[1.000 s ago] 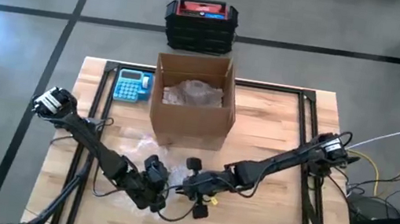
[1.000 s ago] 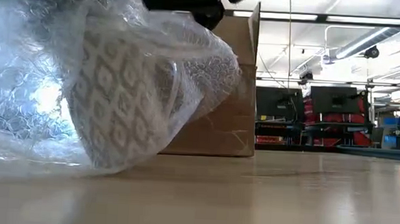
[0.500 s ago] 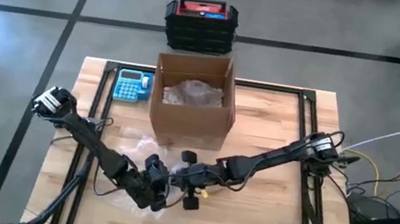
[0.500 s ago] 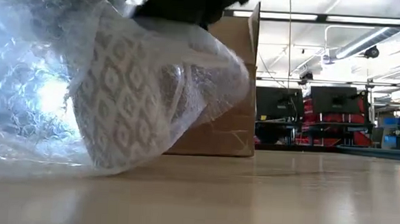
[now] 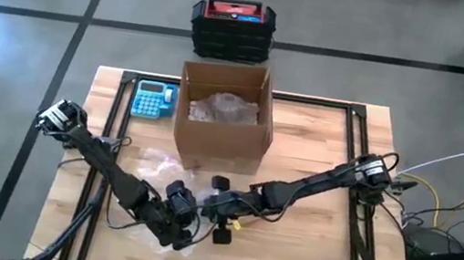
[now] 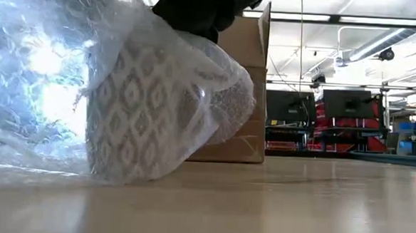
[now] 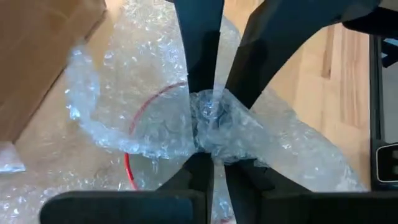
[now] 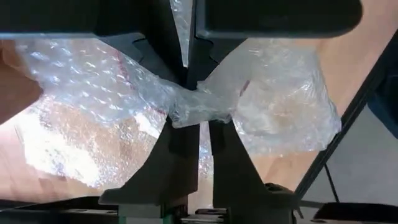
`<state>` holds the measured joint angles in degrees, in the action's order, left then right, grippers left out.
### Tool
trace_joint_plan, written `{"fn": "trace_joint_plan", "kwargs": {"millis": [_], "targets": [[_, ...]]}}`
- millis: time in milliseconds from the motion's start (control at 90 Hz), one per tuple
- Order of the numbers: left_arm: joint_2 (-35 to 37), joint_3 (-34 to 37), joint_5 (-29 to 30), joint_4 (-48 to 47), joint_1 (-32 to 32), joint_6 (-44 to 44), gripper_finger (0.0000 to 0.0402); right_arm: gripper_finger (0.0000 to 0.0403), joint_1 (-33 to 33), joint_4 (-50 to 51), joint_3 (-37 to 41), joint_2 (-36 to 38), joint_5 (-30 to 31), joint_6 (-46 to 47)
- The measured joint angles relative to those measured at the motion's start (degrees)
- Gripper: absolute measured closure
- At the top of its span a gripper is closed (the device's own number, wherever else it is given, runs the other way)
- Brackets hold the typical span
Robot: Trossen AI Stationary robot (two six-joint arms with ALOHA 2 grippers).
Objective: Wrap mug
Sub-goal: Wrap the gray mug with transparent bubble wrap
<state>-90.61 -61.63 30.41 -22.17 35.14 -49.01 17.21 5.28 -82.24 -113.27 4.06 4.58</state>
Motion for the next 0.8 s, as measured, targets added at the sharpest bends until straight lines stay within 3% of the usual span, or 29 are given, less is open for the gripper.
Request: {"fn": "trace_joint_plan", "kwargs": {"millis": [256, 367, 544, 800], "targets": [[-4.5, 1.0, 1.1, 2.1, -0.4, -1.1, 0.0381, 0.039, 0.3, 1.1, 0.3, -0.7, -0.1, 1.5], [-5.2, 1.0, -2.0, 2.5, -0.5, -1.0, 0.0381, 0.039, 0.4, 1.1, 0.3, -0.7, -0.2, 2.0], [-1.9, 0.5, -6.4, 0.5, -0.5, -0.7, 0.0381, 0.0389, 0.4, 2.1, 0.2, -0.7, -0.2, 2.3], [3.5, -0.2, -6.7, -0.5, 0.5, 0.8, 0.0381, 0.0389, 0.4, 2.0, 0.2, -0.7, -0.1, 2.0]]}}
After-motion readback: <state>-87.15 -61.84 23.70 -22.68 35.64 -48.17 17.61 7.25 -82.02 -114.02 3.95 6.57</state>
